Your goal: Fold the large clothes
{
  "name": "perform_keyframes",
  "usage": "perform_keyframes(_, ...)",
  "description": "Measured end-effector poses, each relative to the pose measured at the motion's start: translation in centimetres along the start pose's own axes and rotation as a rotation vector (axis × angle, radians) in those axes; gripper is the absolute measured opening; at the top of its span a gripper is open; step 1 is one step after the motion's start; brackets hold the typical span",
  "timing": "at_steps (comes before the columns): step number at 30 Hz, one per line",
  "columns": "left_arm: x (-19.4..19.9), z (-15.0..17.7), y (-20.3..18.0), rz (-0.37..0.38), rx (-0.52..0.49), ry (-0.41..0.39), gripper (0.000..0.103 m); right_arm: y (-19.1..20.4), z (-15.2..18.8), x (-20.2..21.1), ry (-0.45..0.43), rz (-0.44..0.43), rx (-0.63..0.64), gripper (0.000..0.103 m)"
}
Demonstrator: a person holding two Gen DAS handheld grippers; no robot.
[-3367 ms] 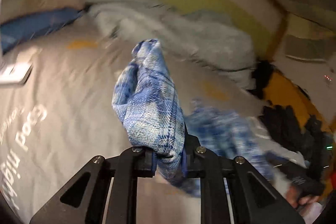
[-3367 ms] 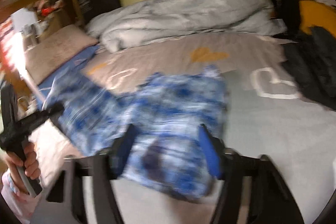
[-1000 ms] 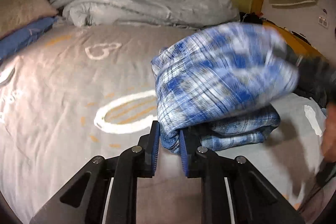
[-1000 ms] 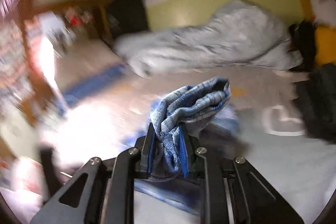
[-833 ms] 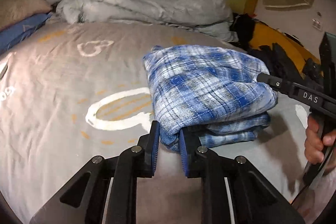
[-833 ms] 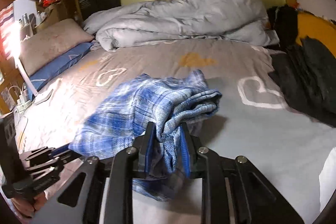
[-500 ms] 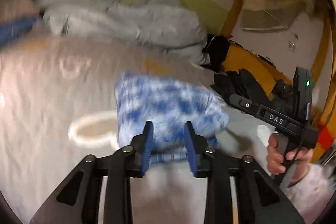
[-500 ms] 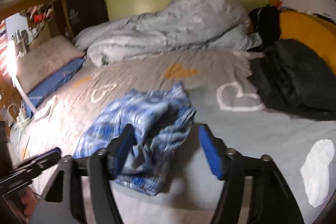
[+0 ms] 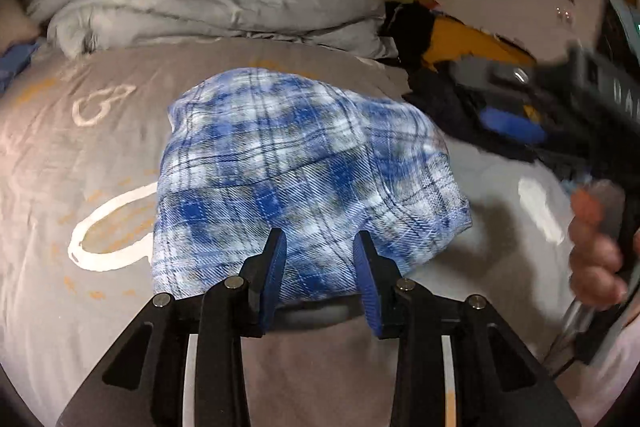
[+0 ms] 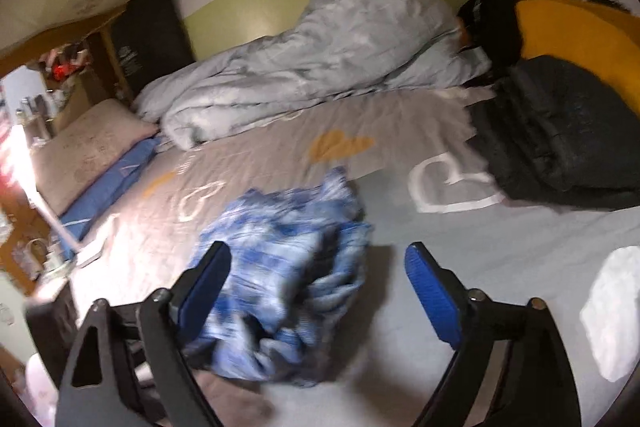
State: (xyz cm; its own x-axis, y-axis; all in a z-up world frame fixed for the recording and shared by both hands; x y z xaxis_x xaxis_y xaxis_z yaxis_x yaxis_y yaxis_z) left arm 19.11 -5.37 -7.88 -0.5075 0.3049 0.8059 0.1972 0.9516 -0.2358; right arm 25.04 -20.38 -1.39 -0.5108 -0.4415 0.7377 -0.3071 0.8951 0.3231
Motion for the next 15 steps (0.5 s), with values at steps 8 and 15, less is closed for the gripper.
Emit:
perform_keyframes(8,-0.2,0.1,0.3,0.103,0.030,0.011,0.033,2.1,3.3,-4.9,0.227,0.018,0.069,0.013)
perform_keyframes(15,4.0,-1.4,1.9,0.154,0.073,-0.070,0.046,1.7,4.5,-4.8,0.211,0.137,0.138,0.006)
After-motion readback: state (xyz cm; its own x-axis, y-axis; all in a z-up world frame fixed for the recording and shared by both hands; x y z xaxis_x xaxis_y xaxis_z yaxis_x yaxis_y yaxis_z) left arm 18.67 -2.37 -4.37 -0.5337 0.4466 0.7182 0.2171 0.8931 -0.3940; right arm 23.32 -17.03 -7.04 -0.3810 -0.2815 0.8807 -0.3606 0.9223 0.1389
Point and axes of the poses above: each gripper's, at about its wrist camera, not at the fingertips, and x roughly against the way its jaws point, y to its left, z to its underside, the point moved 7 cm from there along -x, roughly the way its jaws point, and after that the axes turned 15 degrees about y, right-handed, at the moved point
